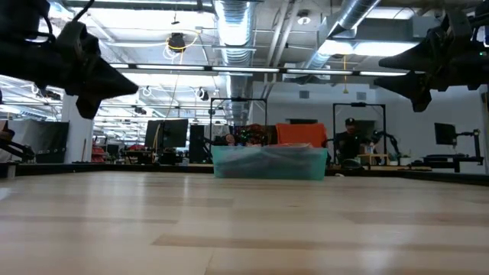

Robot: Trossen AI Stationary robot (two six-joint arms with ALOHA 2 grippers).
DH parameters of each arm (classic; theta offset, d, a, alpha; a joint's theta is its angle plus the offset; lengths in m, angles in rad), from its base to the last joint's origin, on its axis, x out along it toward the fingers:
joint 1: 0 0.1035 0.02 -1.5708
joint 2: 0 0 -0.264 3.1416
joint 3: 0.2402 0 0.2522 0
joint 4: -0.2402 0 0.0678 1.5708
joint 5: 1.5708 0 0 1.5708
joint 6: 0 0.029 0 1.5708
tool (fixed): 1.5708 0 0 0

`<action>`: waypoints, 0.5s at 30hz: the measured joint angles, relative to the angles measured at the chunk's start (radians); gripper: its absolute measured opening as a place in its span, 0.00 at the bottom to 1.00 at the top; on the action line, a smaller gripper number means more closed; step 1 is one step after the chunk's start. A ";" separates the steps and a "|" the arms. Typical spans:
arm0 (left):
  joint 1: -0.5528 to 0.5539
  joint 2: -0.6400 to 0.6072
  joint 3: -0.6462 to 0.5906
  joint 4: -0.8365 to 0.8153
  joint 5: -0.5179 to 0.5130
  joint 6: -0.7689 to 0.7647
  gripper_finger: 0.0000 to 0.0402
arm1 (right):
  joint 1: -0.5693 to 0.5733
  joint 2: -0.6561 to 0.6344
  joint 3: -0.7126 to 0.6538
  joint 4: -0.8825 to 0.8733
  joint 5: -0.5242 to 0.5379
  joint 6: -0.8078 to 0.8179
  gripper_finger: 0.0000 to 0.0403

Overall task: Sort popcorn bags into baskets
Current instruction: Return to Home Position

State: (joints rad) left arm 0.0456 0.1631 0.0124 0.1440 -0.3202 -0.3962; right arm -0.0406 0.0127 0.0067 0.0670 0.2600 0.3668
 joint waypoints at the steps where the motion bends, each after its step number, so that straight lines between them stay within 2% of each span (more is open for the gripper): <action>1: 0.000 0.000 0.000 -0.018 0.000 0.000 0.00 | 0.000 0.000 0.000 0.000 0.000 0.000 0.62; 5: 0.000 0.001 0.000 -0.085 0.001 0.000 0.00 | 0.000 0.000 0.000 -0.004 0.000 0.000 0.62; 15: 0.000 0.005 0.000 -0.085 0.001 0.000 0.00 | 0.000 0.000 0.000 -0.006 0.000 0.000 0.62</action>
State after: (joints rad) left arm 0.0456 0.1677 0.0128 0.0593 -0.3191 -0.3963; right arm -0.0406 0.0128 0.0067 0.0606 0.2600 0.3668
